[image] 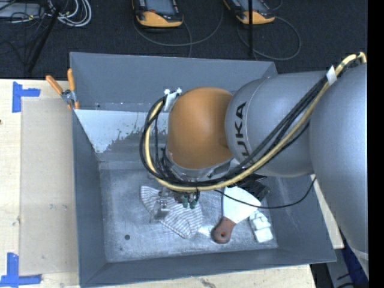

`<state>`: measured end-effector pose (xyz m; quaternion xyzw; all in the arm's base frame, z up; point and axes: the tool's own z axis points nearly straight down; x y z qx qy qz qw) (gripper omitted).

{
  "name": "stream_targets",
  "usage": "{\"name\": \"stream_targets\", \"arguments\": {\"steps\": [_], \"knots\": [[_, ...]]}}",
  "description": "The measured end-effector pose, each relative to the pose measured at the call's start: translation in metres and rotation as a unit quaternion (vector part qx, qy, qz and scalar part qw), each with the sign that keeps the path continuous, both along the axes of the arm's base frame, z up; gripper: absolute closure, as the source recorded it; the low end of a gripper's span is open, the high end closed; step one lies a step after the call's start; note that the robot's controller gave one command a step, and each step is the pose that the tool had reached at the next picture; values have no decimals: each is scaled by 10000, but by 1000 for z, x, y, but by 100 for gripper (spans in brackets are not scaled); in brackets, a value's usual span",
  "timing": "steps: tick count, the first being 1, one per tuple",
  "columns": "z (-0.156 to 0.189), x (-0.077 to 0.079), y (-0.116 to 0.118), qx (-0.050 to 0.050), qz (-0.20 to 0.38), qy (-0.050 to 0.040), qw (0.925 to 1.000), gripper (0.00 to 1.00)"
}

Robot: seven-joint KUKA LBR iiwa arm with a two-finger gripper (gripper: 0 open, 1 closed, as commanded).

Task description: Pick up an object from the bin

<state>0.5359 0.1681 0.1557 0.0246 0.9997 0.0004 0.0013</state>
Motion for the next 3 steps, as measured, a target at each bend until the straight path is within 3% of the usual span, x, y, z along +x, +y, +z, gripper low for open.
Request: {"name": "stream_targets", "arguments": {"steps": [1, 2, 3], "knots": [[-72, 27, -17, -3, 605, 2, 9982, 0], [-82, 33, -24, -12, -65, 26, 10000, 0], [-81, 50, -56, 49, 925, -5, 9957, 0]]}}
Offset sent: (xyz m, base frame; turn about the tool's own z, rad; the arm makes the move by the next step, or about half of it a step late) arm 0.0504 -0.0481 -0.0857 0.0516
